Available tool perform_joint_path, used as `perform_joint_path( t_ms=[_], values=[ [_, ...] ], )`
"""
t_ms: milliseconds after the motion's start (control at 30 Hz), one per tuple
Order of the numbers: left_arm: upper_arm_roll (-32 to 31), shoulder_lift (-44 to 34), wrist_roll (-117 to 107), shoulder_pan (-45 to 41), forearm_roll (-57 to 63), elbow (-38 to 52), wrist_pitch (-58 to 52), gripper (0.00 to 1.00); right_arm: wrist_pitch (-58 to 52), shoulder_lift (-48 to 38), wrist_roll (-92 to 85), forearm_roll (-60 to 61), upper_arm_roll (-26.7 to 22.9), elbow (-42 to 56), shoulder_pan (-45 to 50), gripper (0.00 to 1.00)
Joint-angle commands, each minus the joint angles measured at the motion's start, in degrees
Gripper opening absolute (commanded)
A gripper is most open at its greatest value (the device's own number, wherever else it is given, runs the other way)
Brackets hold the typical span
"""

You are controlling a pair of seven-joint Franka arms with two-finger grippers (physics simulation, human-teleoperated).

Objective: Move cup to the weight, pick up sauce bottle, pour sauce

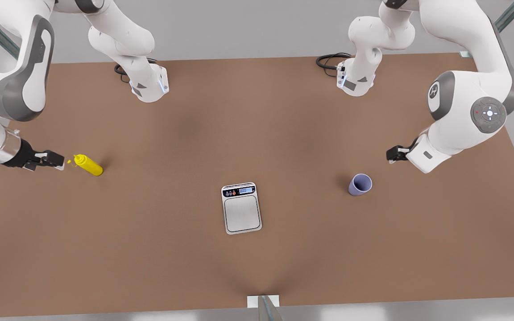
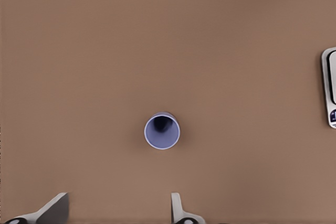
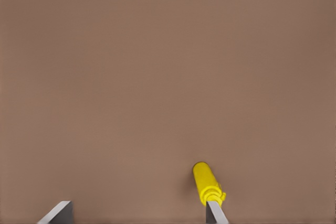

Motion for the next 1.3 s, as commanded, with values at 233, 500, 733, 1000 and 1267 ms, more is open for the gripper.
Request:
perform_joint_path(
  t_ms=[233, 500, 733, 1000, 1267],
  values=[
    [0.1, 1.7, -0.5, 1.3, 0.2, -22.7, 21.9, 1.00, -0.1, 0.1, -0.2, 0.1, -0.1, 0.0, 0.0, 1.00],
    [0.0, 7.2, 0.1, 2.0, -3.4, -25.5, 28.6, 1.00, -0.1, 0.2, -0.2, 0.1, -0.2, 0.0, -0.2, 1.00],
    [0.0, 10.9, 0.1, 2.0, -4.6, -25.5, 31.7, 1.00, -0.1, 0.2, -0.2, 0.1, -0.2, 0.0, -0.2, 1.00],
    [0.0, 14.4, 0.1, 2.0, -4.7, -25.5, 34.0, 1.00, -0.2, 0.2, -0.3, 0.2, -0.2, 0.0, -0.3, 1.00],
    [-0.1, 15.6, 0.1, 1.8, -6.3, -25.5, 34.1, 0.31, -0.2, 0.2, -0.4, 0.2, -0.2, 0.0, -0.4, 1.00]
  ],
)
